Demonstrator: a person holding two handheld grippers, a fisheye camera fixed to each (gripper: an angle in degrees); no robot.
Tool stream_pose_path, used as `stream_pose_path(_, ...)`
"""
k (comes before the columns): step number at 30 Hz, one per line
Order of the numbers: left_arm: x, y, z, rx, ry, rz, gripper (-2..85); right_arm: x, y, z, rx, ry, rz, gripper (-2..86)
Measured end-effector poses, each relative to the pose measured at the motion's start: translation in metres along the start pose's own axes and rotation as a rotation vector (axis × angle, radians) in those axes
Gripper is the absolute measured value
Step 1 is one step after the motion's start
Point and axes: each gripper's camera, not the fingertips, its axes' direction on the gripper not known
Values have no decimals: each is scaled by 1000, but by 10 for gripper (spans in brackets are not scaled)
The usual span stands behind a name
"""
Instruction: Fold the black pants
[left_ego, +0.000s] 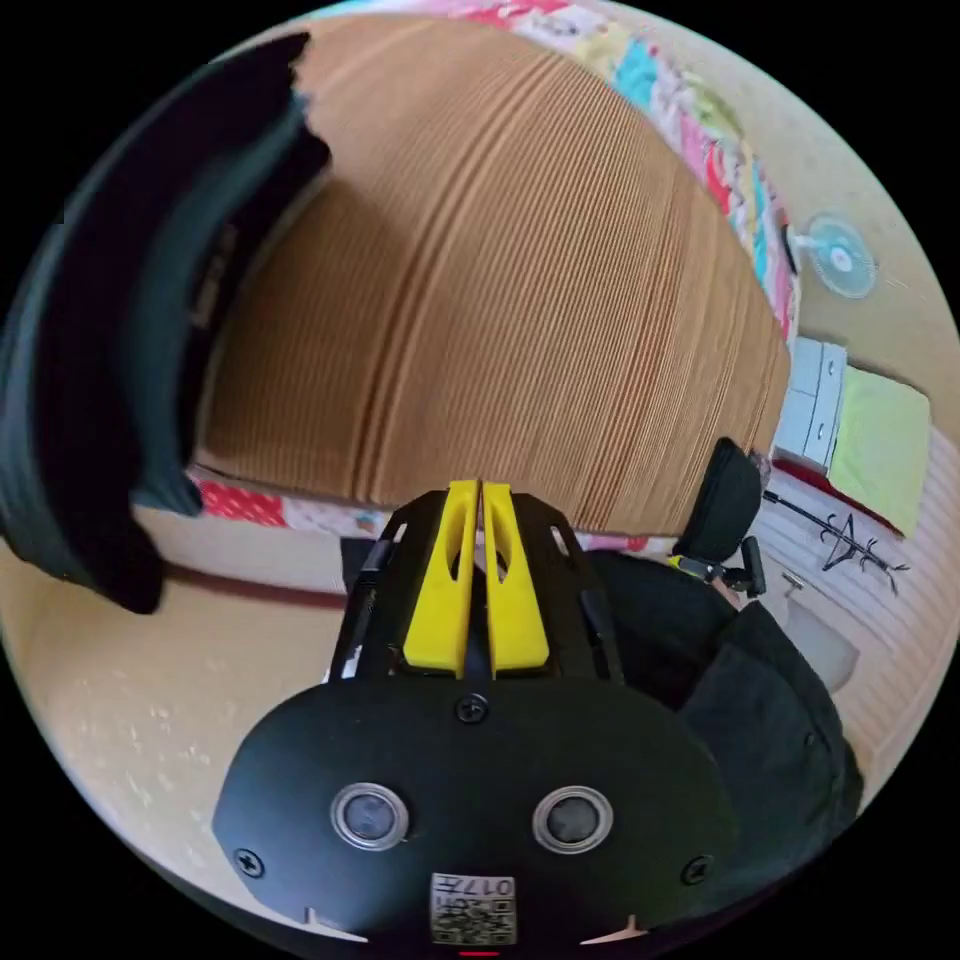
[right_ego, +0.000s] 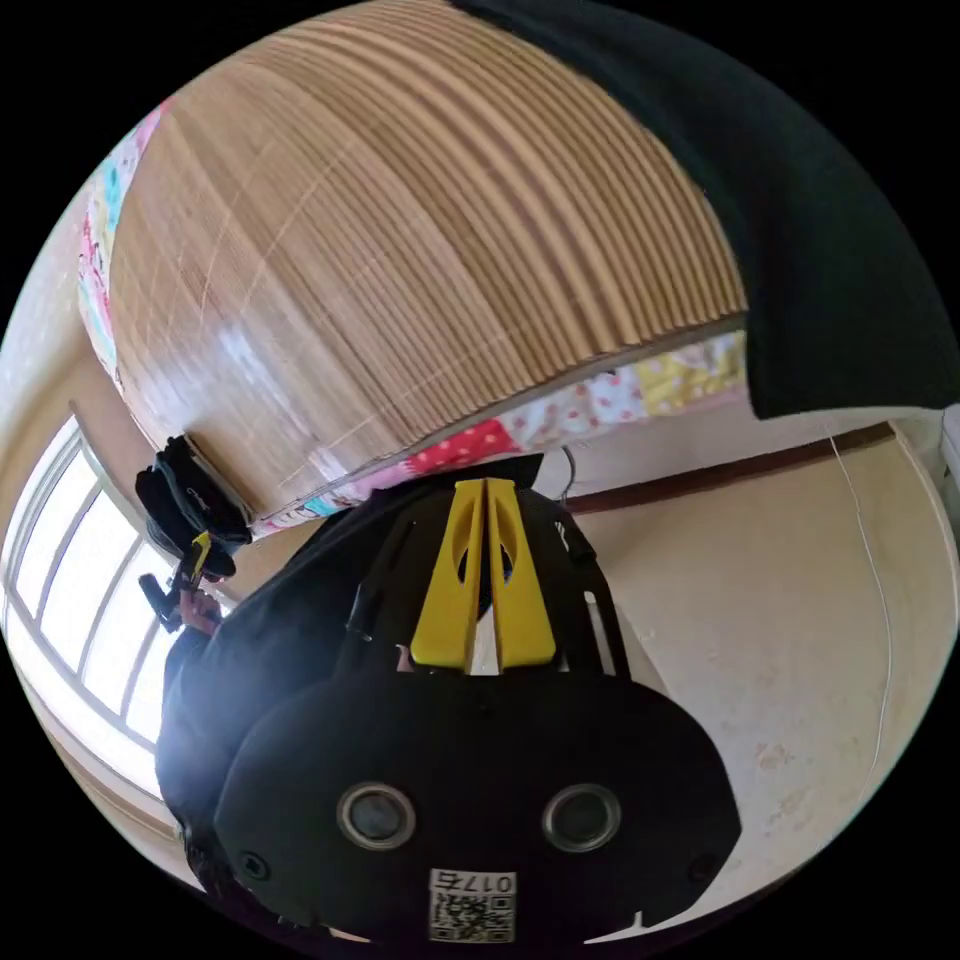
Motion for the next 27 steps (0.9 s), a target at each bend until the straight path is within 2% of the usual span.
stream_pose_path(3, -13, 45, -64, 275, -86, 104, 14, -53, 5, 18, -5, 49, -66, 3)
stream_pose_path(4, -23, 64, -84, 365, -157, 88, 47, -72, 9, 26, -1, 69, -99, 3)
stream_pose_path(7, -60, 96, -109, 485, -328, -32, 151, -113, 18, 51, 5, 140, -168, 3)
stream_pose_path(11, -103, 99, -76, 360, -259, 17, 151, -147, 30, 90, -31, 273, -223, 2)
stream_pose_path(13, -107, 115, -55, 366, -336, 70, 127, -155, 36, 102, -38, 306, -228, 2)
stream_pose_path(17, -111, 135, -48, 342, -365, 75, 87, -165, 56, 104, 58, 251, -240, 2)
stream_pose_path(18, -120, 138, -54, 318, -321, 73, 66, -165, 59, 102, 78, 234, -241, 2)
stream_pose_path(20, -151, 144, -72, 313, -121, 64, 47, -162, 74, 90, 176, 148, -232, 2)
stream_pose_path(21, -177, 152, -87, 350, 84, 76, 44, -160, 78, 85, 206, 121, -229, 2)
stream_pose_path(22, -200, 163, -104, 409, 320, 159, 43, -156, 87, 75, 269, 61, -225, 2)
stream_pose_path(23, -210, 168, -113, 439, 457, 233, 42, -152, 97, 63, 336, 0, -225, 3)
stream_pose_path(24, -227, 181, -133, 507, 723, 349, 41, -149, 103, 57, 368, -28, -227, 3)
stream_pose_path(25, -233, 196, -156, 603, 906, 457, 41, -144, 114, 44, 426, -75, -234, 4)
stream_pose_path(26, -230, 203, -168, 647, 957, 526, 41, -140, 125, 32, 469, -116, -246, 4)
stream_pose_path(27, -212, 217, -194, 693, 1004, 694, 41, -138, 130, 26, 487, -140, -255, 4)
